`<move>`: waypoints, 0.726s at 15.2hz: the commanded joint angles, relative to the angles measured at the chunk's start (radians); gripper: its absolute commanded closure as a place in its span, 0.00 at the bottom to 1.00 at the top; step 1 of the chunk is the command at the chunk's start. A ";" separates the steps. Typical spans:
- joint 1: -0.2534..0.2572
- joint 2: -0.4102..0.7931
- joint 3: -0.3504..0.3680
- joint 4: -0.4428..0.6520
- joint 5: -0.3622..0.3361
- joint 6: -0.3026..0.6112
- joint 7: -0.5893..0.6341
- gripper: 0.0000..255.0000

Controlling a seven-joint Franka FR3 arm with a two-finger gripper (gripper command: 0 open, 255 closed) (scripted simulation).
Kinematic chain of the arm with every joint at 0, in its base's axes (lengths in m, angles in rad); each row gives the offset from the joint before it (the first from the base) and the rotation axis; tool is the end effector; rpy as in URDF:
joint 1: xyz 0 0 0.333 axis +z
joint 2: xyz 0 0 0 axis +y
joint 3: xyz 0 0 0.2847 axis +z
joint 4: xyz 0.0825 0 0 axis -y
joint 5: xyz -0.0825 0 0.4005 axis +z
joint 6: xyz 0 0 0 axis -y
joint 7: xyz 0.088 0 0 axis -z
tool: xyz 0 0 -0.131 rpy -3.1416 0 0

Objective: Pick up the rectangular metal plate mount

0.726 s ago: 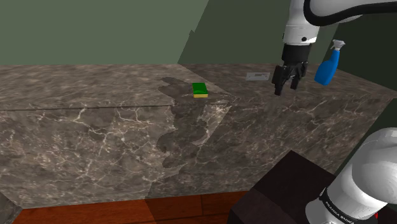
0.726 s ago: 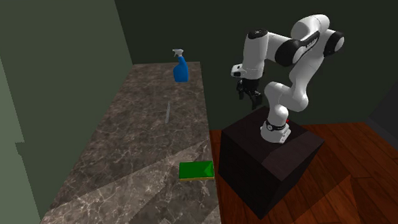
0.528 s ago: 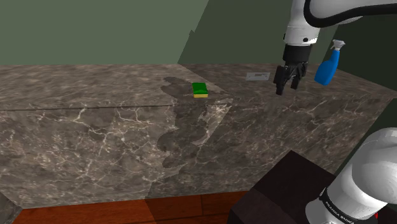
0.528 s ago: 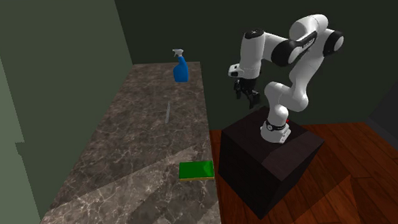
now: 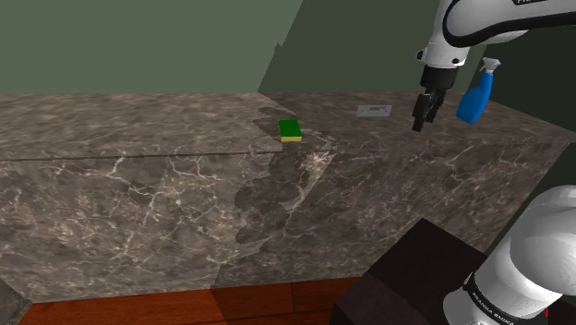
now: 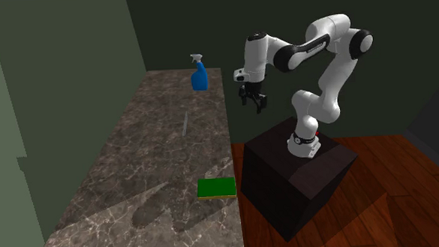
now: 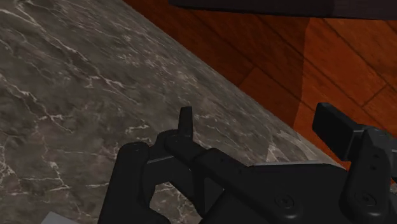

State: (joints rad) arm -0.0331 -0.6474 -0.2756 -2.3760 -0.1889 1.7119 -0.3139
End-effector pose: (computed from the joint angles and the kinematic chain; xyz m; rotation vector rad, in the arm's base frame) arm 0.3670 -0.1449 0.4851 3.1260 0.1432 -0.0582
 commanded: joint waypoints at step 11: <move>0.079 0.388 -0.314 0.278 0.052 0.180 -0.572 0.00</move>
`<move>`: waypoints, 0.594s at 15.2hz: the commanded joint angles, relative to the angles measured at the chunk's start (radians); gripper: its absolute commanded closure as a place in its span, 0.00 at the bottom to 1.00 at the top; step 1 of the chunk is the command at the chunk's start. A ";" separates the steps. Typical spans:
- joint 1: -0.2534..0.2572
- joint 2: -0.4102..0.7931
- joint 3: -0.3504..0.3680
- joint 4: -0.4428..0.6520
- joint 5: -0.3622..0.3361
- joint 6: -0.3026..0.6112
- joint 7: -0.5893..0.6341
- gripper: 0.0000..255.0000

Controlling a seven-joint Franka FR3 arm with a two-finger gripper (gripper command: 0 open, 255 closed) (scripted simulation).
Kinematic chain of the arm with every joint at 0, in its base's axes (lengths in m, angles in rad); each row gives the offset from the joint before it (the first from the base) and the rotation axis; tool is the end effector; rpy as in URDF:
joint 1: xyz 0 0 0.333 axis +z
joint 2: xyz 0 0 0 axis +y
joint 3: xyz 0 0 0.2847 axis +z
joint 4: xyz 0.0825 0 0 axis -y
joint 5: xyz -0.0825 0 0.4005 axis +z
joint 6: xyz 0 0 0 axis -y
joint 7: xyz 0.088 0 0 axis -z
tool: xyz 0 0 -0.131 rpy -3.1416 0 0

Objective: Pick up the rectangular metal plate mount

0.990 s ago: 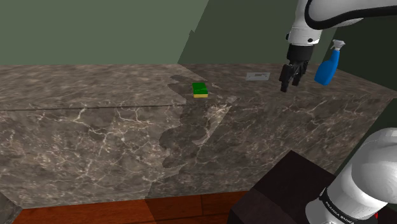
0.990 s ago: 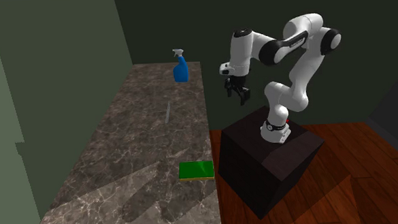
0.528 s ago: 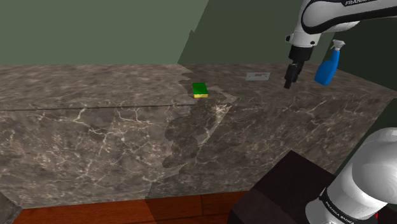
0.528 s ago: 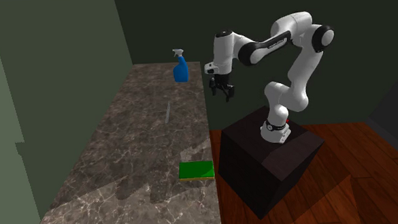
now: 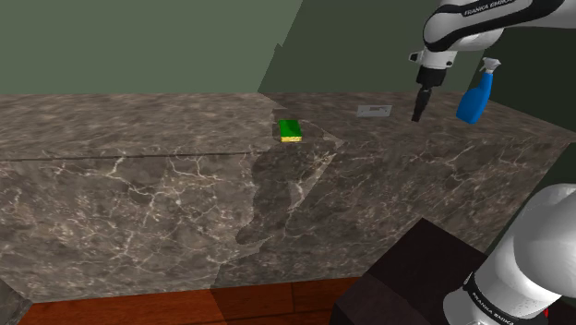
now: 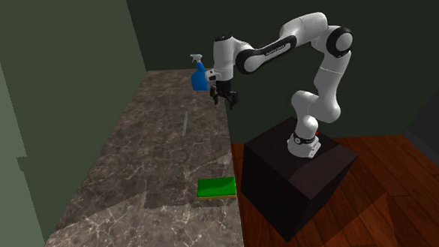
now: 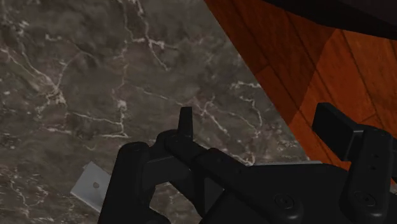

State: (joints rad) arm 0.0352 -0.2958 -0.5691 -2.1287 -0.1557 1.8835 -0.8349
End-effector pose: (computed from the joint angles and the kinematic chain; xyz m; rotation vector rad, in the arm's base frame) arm 0.4228 -0.2783 0.4538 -3.0873 -0.5742 -0.0212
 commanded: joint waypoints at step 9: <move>-0.028 0.478 -0.145 0.400 0.341 0.001 -0.545 0.00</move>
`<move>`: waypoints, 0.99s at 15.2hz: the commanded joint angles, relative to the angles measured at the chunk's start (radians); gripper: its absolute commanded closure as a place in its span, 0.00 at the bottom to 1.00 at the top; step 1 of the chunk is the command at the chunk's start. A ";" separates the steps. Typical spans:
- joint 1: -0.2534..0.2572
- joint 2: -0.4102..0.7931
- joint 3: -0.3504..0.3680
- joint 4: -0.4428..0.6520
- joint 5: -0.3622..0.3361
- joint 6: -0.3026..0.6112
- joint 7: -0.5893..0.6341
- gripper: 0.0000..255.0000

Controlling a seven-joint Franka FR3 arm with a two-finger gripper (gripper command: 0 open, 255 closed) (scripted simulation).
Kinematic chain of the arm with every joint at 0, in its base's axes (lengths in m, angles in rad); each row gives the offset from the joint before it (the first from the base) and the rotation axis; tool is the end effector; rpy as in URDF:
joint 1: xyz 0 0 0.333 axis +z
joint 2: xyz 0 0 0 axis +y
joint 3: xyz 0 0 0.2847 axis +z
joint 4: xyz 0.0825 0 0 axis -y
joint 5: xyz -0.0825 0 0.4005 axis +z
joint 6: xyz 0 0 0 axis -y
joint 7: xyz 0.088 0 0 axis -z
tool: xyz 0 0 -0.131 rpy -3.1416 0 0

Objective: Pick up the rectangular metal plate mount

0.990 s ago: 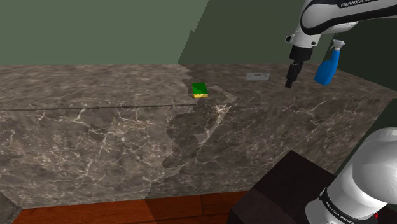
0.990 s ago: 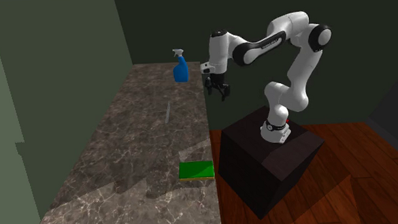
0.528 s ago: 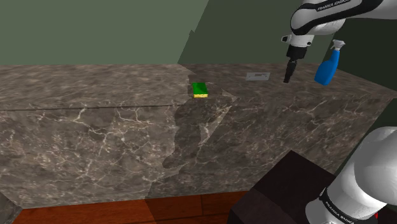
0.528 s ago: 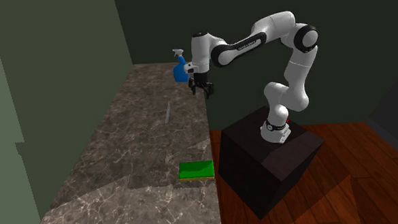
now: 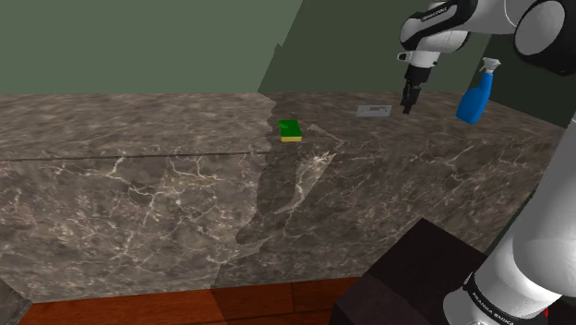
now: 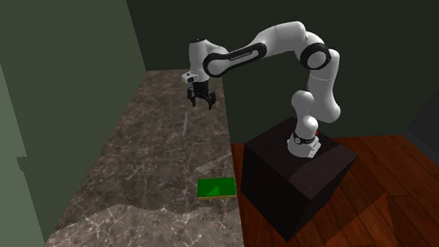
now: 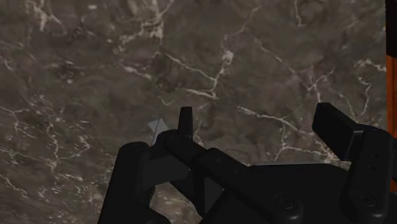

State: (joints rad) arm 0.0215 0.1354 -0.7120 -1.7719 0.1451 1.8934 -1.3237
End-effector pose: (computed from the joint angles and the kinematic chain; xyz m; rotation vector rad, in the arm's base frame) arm 0.4858 -0.3677 0.4366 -2.9942 -0.9162 -0.0831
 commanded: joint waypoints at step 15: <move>-0.185 0.370 0.077 0.334 0.251 -0.036 -0.307 0.00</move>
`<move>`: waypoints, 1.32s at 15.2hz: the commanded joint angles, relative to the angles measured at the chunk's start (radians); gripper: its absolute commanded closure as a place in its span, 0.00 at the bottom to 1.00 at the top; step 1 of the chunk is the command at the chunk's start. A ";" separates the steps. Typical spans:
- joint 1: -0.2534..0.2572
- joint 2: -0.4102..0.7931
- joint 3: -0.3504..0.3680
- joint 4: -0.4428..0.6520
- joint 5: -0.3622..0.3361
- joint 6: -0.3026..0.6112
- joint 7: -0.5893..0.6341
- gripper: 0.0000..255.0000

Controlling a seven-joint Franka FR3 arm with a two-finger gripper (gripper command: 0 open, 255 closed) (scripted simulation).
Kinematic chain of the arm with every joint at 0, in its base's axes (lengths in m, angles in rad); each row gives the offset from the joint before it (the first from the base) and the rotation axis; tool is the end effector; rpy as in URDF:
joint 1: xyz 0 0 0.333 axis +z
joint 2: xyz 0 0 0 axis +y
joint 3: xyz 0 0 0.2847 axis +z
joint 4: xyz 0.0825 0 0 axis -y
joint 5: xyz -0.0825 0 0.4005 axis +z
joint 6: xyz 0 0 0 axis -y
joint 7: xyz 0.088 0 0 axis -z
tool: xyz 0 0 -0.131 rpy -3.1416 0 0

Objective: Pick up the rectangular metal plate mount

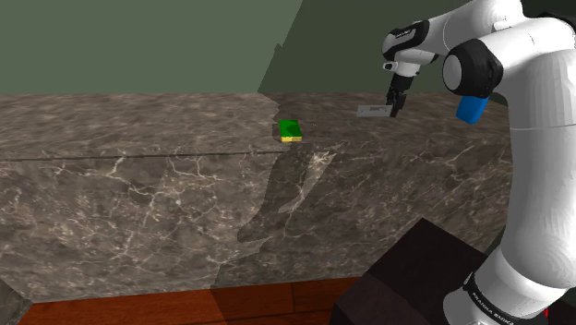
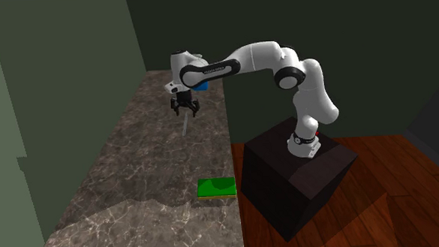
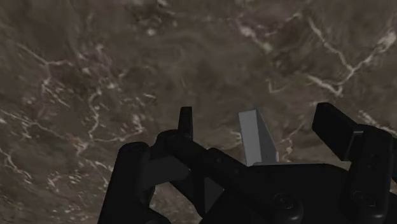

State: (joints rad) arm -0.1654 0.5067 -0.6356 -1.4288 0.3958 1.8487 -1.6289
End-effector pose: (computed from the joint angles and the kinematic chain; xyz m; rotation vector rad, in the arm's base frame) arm 0.5492 -0.4207 0.3909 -2.8831 -1.1913 -0.1372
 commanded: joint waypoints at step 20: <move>-0.014 -0.011 -0.007 0.100 -0.012 -0.105 0.020 1.00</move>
State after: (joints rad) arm -0.1767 0.4959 -0.6423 -1.3426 0.3843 1.7581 -1.6109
